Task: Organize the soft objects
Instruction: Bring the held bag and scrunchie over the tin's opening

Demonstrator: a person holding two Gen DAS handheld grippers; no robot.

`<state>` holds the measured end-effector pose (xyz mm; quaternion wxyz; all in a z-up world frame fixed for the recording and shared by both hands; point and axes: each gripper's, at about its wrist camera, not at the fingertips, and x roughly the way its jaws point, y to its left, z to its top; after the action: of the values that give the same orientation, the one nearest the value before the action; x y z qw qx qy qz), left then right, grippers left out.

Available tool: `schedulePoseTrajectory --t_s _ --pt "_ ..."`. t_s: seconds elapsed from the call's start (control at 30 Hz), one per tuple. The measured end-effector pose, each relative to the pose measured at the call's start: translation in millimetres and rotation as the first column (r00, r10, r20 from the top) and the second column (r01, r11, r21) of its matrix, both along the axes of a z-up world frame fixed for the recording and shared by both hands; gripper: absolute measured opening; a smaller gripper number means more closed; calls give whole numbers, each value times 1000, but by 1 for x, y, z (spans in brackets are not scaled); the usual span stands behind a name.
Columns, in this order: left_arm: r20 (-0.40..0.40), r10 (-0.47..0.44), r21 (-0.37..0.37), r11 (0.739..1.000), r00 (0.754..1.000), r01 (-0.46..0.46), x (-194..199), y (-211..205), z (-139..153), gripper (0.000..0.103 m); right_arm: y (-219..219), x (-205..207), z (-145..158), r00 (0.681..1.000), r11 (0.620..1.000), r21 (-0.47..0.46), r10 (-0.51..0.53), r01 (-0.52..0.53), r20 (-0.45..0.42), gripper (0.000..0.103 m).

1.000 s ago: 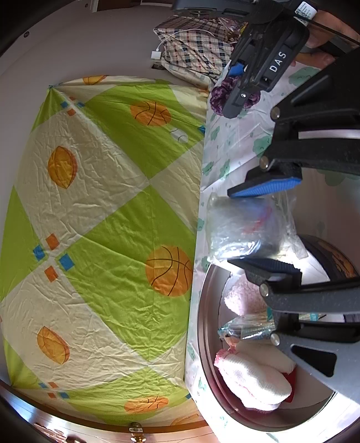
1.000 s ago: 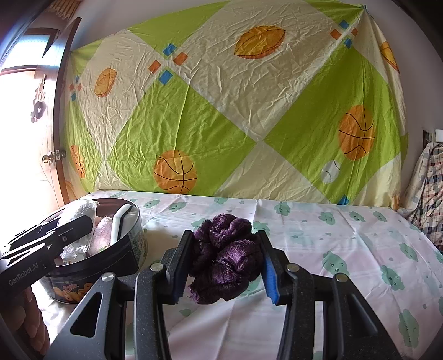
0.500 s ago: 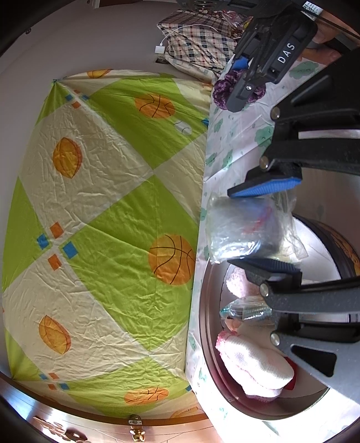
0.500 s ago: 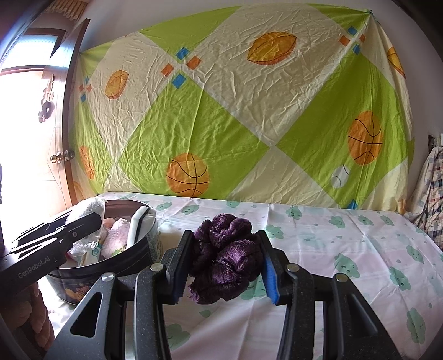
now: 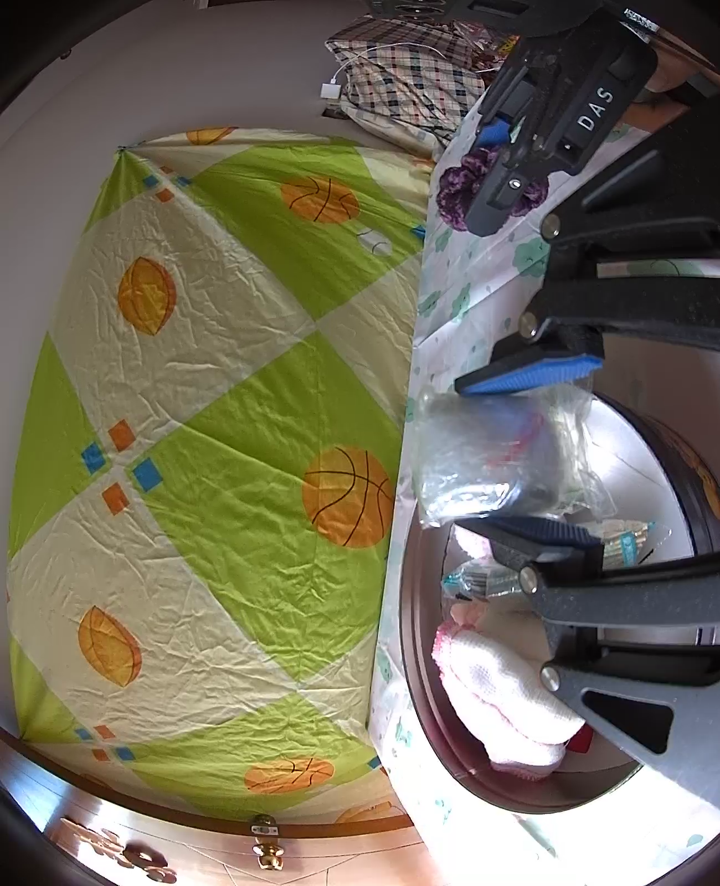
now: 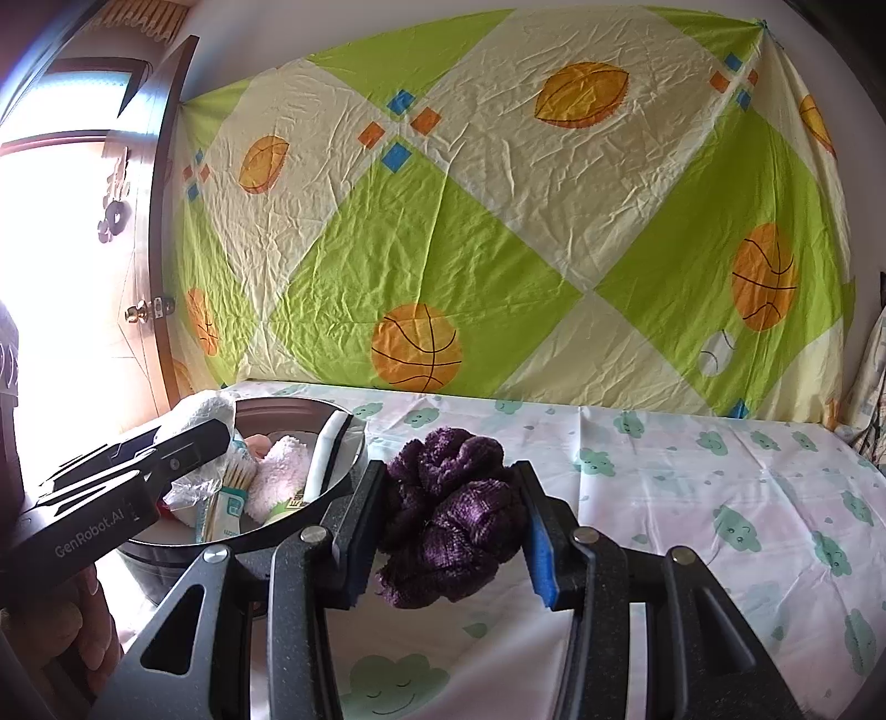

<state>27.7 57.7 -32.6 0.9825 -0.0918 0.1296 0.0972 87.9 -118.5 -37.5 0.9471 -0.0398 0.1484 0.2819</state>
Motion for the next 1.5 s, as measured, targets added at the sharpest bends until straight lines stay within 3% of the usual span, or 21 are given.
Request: schedulePoseTrajectory --t_s 0.6,0.97,1.5 --pt "4 28 -11 1000 1000 -28 -11 23 0 39 29 -4 -3 998 998 7 59 -58 -30 48" --pt "-4 56 20 998 998 -56 -16 43 17 39 49 13 5 985 990 58 133 -127 -108 48" --pt "-110 122 35 992 986 -119 -8 91 24 39 100 27 35 973 979 44 202 -198 -112 48"
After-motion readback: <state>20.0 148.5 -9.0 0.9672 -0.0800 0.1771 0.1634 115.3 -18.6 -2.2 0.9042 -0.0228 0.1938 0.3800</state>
